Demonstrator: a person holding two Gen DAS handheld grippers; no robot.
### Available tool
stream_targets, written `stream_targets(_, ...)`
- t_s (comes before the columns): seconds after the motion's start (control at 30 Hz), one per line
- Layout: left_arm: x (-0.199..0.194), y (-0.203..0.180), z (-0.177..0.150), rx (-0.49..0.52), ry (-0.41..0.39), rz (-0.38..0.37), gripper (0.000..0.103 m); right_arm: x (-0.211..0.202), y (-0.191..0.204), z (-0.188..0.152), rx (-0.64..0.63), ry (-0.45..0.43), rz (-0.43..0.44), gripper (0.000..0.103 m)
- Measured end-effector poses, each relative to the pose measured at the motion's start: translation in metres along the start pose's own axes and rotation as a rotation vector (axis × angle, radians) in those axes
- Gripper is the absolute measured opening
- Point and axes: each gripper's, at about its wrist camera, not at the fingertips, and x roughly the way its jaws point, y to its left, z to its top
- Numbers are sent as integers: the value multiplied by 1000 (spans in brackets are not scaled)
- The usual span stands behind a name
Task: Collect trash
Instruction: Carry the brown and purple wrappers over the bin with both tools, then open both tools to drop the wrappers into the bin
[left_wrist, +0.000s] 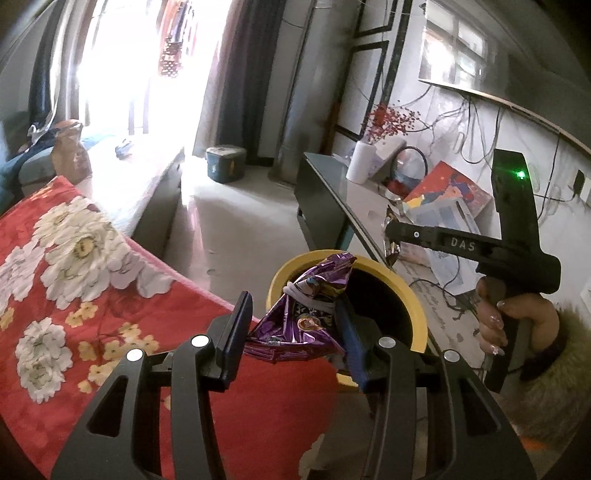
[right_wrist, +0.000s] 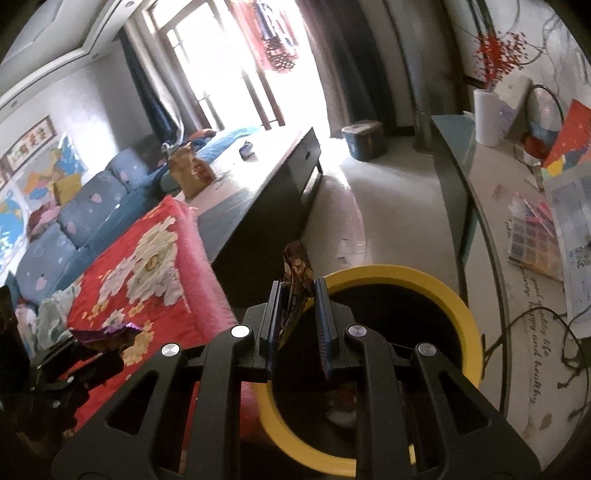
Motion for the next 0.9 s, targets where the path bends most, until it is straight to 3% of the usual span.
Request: stream_targets(0.9, 53, -55, -11, 75, 80, -82, 44, 0, -77, -5, 157, 0, -103, 13)
